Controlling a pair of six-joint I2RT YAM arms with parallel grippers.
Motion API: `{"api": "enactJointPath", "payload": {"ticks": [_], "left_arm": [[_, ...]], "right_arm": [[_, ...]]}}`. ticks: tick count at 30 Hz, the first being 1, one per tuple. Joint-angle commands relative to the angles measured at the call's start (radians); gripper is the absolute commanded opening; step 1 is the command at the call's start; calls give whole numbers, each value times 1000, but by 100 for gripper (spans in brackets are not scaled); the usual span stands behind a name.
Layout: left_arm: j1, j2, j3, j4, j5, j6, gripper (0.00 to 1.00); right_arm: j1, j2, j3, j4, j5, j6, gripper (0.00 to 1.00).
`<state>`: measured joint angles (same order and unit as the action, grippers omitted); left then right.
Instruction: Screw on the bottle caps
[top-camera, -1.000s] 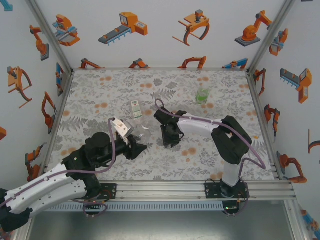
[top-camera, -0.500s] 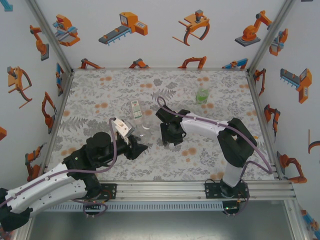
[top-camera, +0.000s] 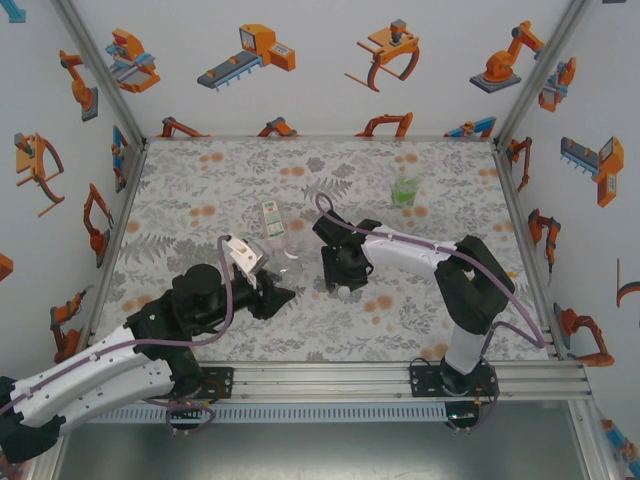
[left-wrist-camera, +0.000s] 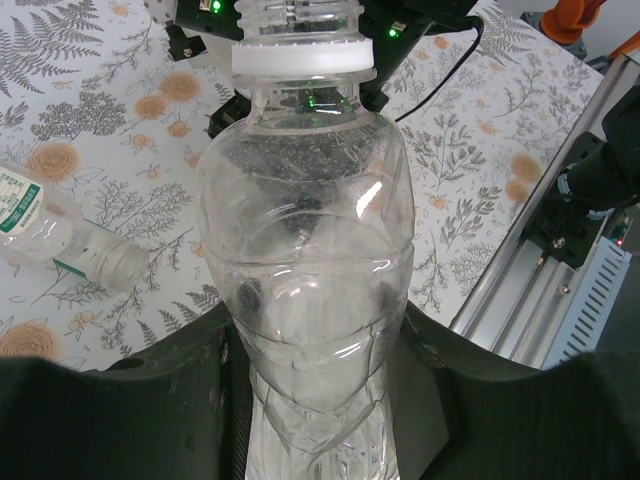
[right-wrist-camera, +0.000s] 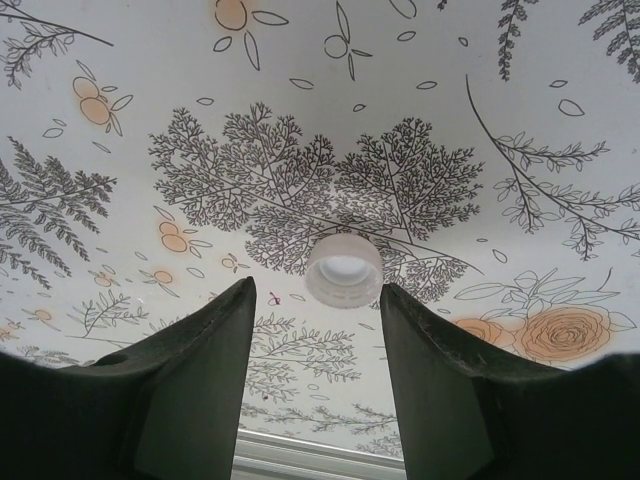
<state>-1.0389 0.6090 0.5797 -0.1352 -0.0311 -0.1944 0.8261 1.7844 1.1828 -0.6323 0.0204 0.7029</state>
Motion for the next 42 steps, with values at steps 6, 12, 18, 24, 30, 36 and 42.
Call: {"api": "enactJointPath", "payload": {"ticks": [6, 12, 18, 24, 30, 36, 42], "left_arm": [[5, -22, -8, 17, -11, -20, 0], [6, -28, -11, 20, -18, -19, 0], [5, -30, -12, 24, -19, -20, 0], [8, -35, -12, 16, -22, -17, 0], [7, -48, -14, 10, -30, -18, 0], [7, -53, -17, 14, -35, -18, 0], [8, -52, -17, 15, -38, -19, 0]], "right_arm": [[-8, 27, -36, 23, 9, -2, 50], [-10, -7, -21, -3, 24, -5, 50], [-10, -39, 18, -20, 21, -7, 48], [-10, -5, 29, -18, 6, -9, 44], [-10, 11, 23, -22, 15, -9, 46], [-10, 18, 16, -27, 21, -10, 47], [-10, 32, 13, -15, 14, -12, 47]]}}
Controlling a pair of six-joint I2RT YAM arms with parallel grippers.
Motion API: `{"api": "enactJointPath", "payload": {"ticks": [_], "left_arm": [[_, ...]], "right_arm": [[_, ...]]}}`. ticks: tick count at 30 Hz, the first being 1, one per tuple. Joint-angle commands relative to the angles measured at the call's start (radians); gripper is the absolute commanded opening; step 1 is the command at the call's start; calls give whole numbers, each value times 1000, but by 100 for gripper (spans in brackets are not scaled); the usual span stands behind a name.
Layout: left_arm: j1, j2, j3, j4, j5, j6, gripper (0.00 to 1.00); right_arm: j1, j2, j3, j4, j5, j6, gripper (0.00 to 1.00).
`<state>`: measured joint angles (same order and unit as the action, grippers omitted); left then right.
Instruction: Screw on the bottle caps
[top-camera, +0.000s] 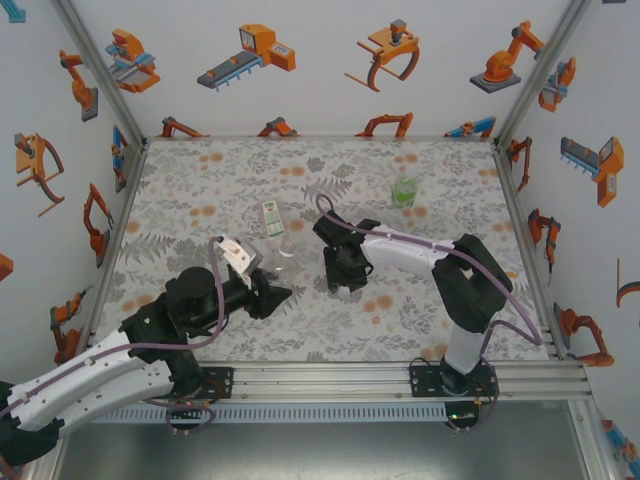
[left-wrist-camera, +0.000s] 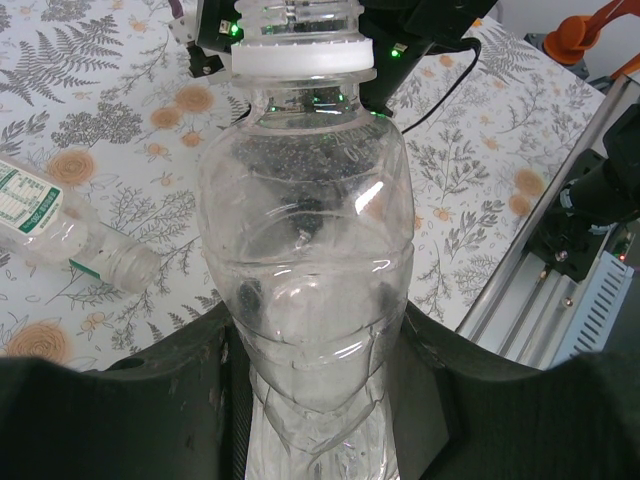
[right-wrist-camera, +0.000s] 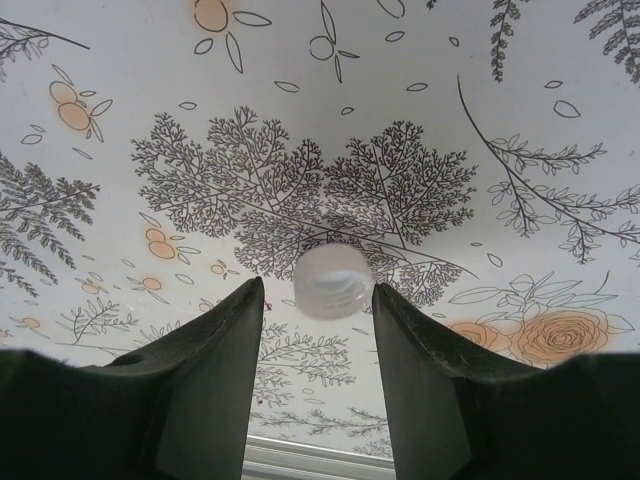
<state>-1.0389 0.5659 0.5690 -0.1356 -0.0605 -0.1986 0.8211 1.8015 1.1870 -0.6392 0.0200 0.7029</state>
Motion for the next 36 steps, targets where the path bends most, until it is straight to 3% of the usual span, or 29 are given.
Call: {"api": "enactJointPath", "payload": {"ticks": [1, 16, 36], "left_arm": [[7, -10, -7, 15, -10, -16, 0], [9, -34, -23, 16, -26, -25, 0], [8, -43, -26, 16, -31, -28, 0]], "right_arm": [[-5, 18, 8, -6, 14, -11, 47], [-6, -40, 23, -10, 18, -8, 46], [-5, 5, 7, 14, -11, -3, 43]]}}
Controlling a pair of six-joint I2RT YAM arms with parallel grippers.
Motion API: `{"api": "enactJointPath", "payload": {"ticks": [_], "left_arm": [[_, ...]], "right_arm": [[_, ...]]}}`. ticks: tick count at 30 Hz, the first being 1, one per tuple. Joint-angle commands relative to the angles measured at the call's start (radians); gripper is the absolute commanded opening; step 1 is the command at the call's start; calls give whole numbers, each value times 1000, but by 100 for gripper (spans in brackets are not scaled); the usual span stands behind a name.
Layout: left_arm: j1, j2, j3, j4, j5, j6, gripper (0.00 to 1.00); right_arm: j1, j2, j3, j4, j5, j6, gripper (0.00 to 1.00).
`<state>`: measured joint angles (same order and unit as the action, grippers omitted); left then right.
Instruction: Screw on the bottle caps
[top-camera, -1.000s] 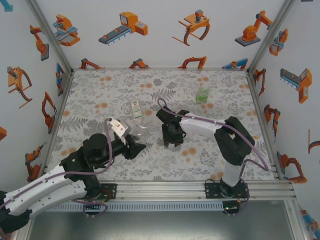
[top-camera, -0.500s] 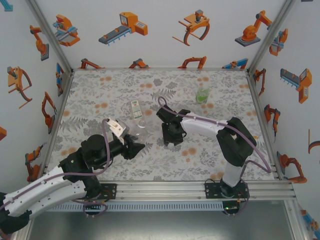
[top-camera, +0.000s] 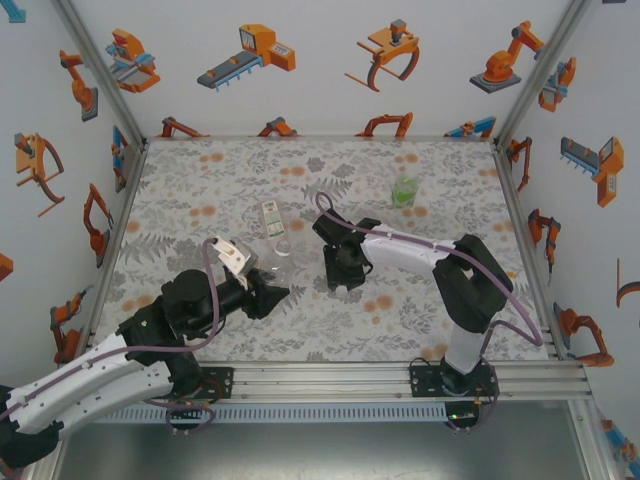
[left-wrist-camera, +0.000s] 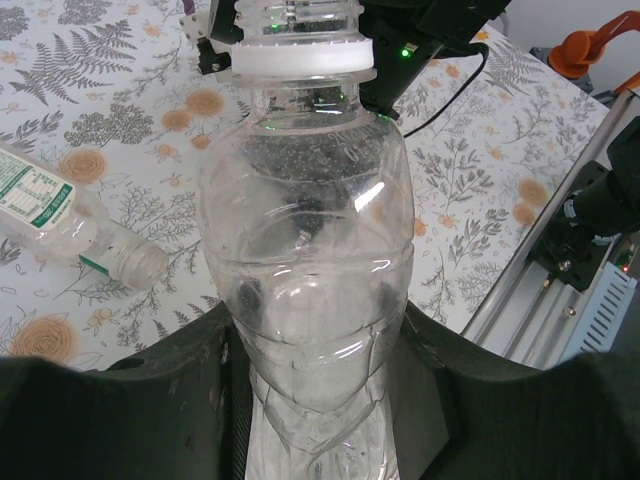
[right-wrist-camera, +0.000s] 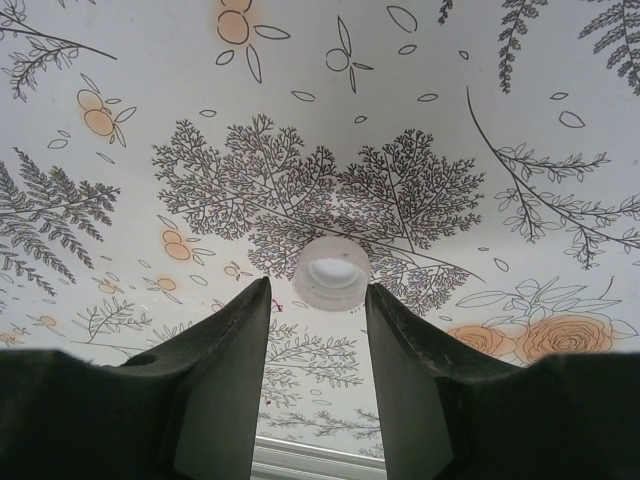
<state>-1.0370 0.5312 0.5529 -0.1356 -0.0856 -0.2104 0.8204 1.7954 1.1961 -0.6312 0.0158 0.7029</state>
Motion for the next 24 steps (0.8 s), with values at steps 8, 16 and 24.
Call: {"api": "enactJointPath", "payload": {"ticks": [8, 16, 24], "left_arm": [[6, -10, -11, 17, -8, -19, 0], [7, -15, -13, 16, -11, -21, 0], [8, -15, -13, 19, -13, -24, 0]], "right_arm": [[-5, 22, -16, 20, -10, -1, 43], [-6, 24, -34, 27, -4, 0, 43], [-6, -35, -14, 3, 10, -3, 43]]}}
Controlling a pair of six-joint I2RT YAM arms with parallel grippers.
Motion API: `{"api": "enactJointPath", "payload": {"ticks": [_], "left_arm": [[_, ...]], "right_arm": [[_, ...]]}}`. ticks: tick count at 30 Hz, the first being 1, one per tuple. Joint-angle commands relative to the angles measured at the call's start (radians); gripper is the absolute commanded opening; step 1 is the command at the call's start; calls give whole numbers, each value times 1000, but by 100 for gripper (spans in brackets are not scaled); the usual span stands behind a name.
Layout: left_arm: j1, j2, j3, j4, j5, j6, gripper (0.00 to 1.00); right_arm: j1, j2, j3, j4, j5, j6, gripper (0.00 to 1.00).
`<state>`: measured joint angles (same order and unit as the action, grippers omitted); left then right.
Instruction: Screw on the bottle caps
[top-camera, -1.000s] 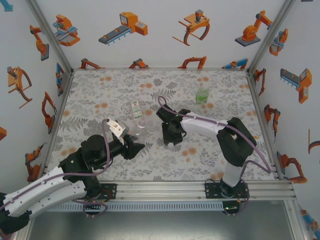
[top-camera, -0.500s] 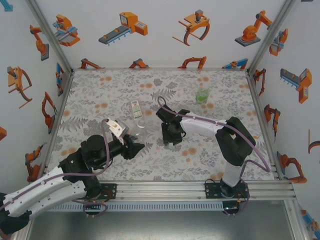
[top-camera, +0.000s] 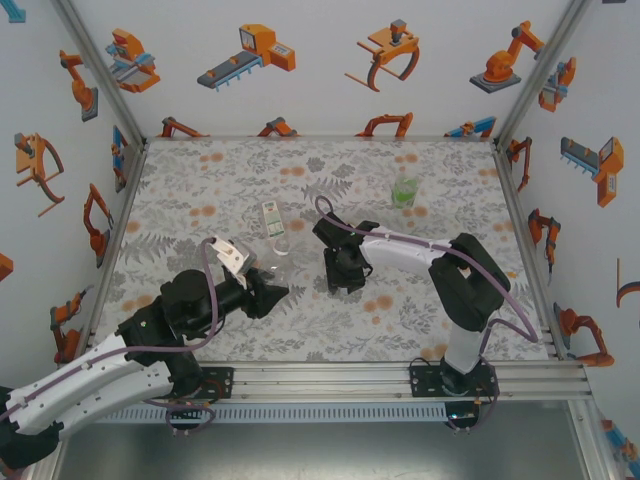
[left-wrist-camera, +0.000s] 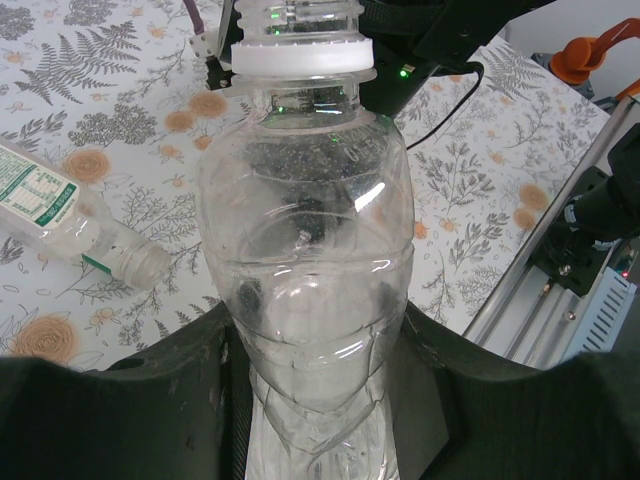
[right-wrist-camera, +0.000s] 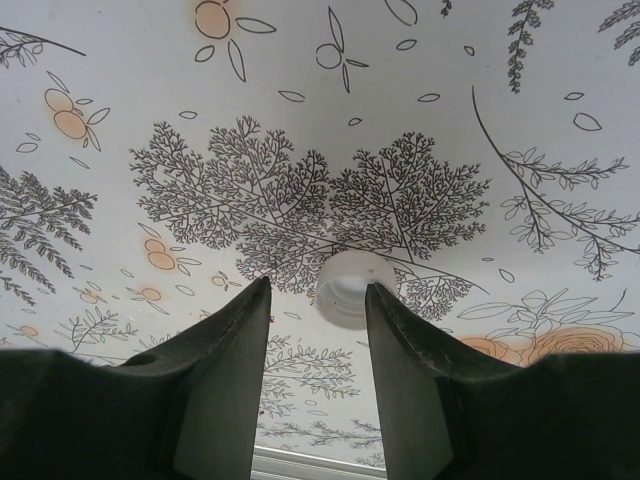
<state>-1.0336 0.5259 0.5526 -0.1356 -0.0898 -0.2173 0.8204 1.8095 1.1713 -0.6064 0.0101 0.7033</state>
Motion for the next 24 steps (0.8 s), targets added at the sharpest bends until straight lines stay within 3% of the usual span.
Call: {"api": "enactJointPath", "payload": {"ticks": [1, 7, 24], "left_arm": [[5, -9, -14, 20, -8, -17, 0], [5, -1, -16, 33, -5, -19, 0], [5, 4, -11, 35, -7, -13, 0]], "right_arm": [[-6, -57, 17, -28, 19, -4, 44], [-15, -71, 27, -52, 36, -8, 50], [-18, -17, -11, -21, 17, -9, 48]]}}
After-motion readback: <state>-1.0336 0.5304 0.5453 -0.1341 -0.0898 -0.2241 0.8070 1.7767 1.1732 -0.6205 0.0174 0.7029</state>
